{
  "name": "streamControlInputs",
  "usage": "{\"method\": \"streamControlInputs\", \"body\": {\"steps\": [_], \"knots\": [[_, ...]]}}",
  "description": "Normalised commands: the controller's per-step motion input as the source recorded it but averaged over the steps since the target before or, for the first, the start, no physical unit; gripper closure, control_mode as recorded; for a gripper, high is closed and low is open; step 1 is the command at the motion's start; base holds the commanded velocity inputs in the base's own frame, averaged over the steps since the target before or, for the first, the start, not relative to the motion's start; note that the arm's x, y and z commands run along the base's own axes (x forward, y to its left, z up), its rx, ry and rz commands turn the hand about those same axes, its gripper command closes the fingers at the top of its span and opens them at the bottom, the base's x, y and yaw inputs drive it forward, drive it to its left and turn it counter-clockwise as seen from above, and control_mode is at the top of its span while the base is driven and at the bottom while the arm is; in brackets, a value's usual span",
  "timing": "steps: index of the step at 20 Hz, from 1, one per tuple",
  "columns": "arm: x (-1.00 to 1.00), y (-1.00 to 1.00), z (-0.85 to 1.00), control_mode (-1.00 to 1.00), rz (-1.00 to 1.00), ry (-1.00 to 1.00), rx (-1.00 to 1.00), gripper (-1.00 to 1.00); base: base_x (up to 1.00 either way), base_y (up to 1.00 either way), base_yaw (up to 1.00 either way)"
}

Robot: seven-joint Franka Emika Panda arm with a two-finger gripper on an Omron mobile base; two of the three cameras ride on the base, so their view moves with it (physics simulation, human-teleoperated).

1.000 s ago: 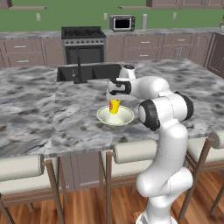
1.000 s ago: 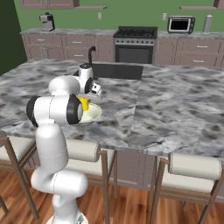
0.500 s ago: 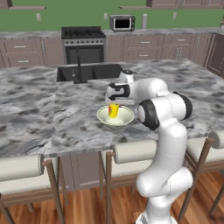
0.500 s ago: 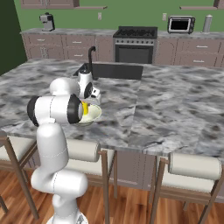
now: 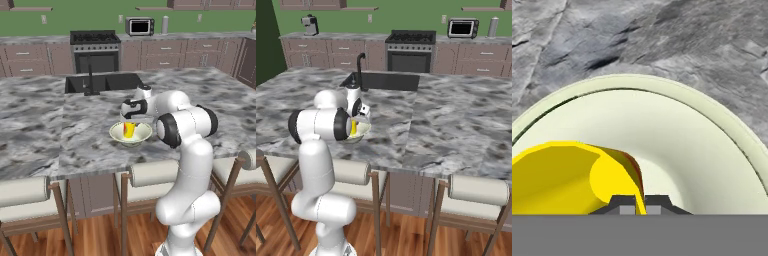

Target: Place the cup inside the bowl on the dining table and move the bowl to any counter.

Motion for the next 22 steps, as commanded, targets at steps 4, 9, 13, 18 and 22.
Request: {"method": "streamControlInputs", "body": {"steps": [4, 9, 13, 18, 22], "knots": [[0.0, 0.03, -0.2, -1.0, 0.0, 0.0, 0.0, 1.0, 0.0, 0.0, 0.0], [-0.09, 0.03, -0.02, -1.0, 0.0, 0.0, 0.0, 1.0, 0.0, 0.0, 0.0], [0.0, 0.0, 0.0, -1.0, 0.0, 0.0, 0.0, 1.0, 0.0, 0.0, 0.0], [0.0, 0.03, 0.0, -1.0, 0.0, 0.0, 0.0, -1.0, 0.0, 0.0, 0.0], [-0.03, 0.0, 0.0, -1.0, 0.0, 0.0, 0.0, -1.0, 0.0, 0.0, 0.0]]}}
